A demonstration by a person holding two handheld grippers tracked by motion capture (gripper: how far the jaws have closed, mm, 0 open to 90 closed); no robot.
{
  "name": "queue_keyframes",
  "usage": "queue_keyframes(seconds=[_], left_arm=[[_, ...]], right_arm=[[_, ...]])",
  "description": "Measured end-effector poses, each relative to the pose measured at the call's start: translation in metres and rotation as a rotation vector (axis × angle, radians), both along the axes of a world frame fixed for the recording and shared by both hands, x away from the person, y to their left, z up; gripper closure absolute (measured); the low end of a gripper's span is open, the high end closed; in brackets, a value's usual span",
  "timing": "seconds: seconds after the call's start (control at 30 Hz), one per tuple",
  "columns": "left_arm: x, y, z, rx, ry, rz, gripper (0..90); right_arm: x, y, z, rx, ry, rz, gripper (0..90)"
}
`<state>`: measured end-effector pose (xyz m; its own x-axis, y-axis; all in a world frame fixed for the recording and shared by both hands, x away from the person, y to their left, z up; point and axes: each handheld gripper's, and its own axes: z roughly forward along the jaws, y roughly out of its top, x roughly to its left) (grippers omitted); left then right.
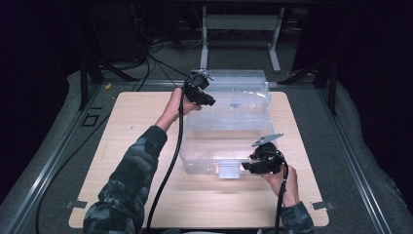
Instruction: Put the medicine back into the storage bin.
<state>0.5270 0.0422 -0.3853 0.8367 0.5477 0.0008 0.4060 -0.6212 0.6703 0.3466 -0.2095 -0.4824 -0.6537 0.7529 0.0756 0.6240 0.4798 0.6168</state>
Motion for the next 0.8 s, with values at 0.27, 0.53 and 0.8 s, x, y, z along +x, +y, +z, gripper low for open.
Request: queue_keyframes(seconds=[0.27, 0.53, 0.8], left_arm=[[-0.004, 0.000, 0.003, 0.009, -0.009, -0.007, 78.1], [-0.010, 0.000, 0.005, 0.003, -0.024, -0.015, 78.7], [-0.014, 0.001, 0.005, -0.001, -0.030, -0.016, 79.0]], right_arm=[[0.000, 0.000, 0.000, -0.006, 0.004, -0.004, 52.4], [0.001, 0.001, 0.001, -0.004, 0.009, -0.005, 52.4], [0.001, 0.001, 0.001, -0.007, 0.011, -0.006, 52.4]])
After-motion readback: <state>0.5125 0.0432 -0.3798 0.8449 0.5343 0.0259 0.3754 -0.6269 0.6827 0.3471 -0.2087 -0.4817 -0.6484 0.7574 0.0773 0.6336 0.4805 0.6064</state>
